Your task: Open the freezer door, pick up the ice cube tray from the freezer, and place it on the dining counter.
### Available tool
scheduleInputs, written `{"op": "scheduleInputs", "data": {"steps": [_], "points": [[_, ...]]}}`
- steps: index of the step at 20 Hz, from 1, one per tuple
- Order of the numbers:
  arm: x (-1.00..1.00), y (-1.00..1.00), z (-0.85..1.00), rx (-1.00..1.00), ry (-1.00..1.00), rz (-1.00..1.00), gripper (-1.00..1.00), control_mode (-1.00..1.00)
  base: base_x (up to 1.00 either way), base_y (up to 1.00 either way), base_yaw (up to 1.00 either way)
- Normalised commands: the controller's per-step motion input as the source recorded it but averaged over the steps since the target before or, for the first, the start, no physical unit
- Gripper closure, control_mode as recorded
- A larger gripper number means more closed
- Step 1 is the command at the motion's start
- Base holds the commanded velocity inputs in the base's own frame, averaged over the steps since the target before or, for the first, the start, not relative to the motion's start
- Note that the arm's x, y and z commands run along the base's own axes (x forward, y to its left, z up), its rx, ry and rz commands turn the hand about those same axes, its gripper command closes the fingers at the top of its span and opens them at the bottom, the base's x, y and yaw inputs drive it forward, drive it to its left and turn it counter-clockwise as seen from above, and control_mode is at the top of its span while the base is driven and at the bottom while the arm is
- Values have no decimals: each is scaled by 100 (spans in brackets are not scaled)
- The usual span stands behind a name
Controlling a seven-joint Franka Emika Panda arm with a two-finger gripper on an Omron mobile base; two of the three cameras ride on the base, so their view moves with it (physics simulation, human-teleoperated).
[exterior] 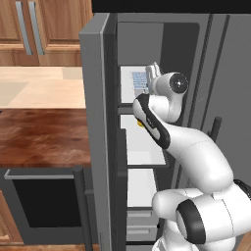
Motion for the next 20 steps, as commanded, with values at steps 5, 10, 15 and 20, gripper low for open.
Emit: {"op": "scheduleInputs", "data": {"steps": [5,10,15,20], "points": [[0,0,0,0,0,0,100,-100,0,0,0],[-6,0,0,0,0,0,100,-100,0,0,0],[-22,-1,6,0,0,0,100,-100,0,0,0],[-48,-4,15,0,0,0,100,-100,0,0,0]]}}
